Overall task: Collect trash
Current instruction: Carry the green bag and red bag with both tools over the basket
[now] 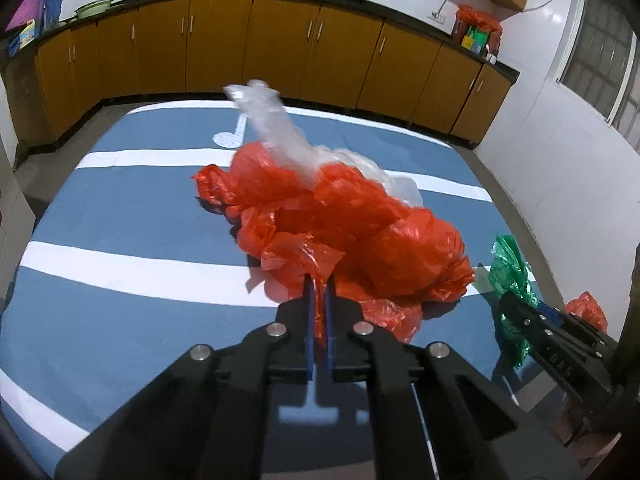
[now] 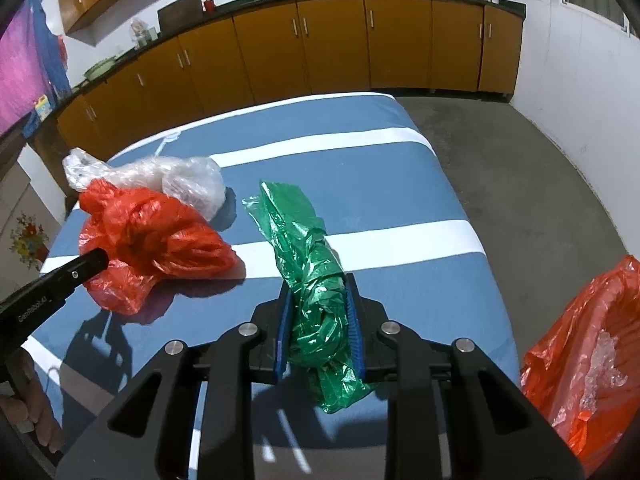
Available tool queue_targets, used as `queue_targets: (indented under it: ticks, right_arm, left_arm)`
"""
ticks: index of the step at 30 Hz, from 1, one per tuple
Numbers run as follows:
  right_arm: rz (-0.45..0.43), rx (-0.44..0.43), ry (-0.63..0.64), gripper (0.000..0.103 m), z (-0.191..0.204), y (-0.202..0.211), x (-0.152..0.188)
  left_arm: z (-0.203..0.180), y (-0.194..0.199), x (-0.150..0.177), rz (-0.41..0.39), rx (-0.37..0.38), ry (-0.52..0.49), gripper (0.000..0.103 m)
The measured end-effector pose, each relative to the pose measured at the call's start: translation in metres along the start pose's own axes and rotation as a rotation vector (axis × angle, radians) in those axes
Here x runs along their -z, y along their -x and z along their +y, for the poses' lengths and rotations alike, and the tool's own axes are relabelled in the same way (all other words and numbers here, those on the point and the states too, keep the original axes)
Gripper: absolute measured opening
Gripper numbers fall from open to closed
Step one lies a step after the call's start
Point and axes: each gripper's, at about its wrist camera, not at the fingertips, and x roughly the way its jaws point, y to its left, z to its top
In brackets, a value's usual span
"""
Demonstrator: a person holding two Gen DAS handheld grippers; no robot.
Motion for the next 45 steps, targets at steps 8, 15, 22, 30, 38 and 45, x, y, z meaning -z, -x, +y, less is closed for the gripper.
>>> queue_targets:
  ticks: [8, 15, 22, 30, 38, 45]
  right_arm:
    - [-0.021, -0.027, 0.004, 0.025, 0.0, 0.023, 0.009]
    - [-0.029, -0.045, -0.006, 0.025, 0.003, 0.045, 0.019]
    - [-0.07, -0.057, -0.035, 0.025, -0.002, 0.078, 0.026]
    - [-0.158, -0.046, -0.073, 0.025, -0.015, 0.121, 0.029]
    - [-0.247, 0.032, -0.099, 0.025, -0.04, 0.163, 0.044]
    - [-0.322, 0.142, -0.152, 0.025, -0.074, 0.201, 0.061]
  left_arm:
    - [0.025, 0.051, 0.015, -0.07, -0.034, -0.028, 0.005]
    - [0.033, 0.094, 0.027, -0.12, -0.051, -0.041, 0.005]
    - [0.03, 0.129, 0.039, -0.159, -0.039, -0.047, 0.005]
    - [0.008, 0.159, 0.042, -0.202, 0.025, -0.069, 0.005]
    - [-0.035, 0.178, 0.048, -0.229, 0.113, -0.145, 0.005]
    - [-0.083, 0.186, 0.056, -0.241, 0.195, -0.238, 0.005]
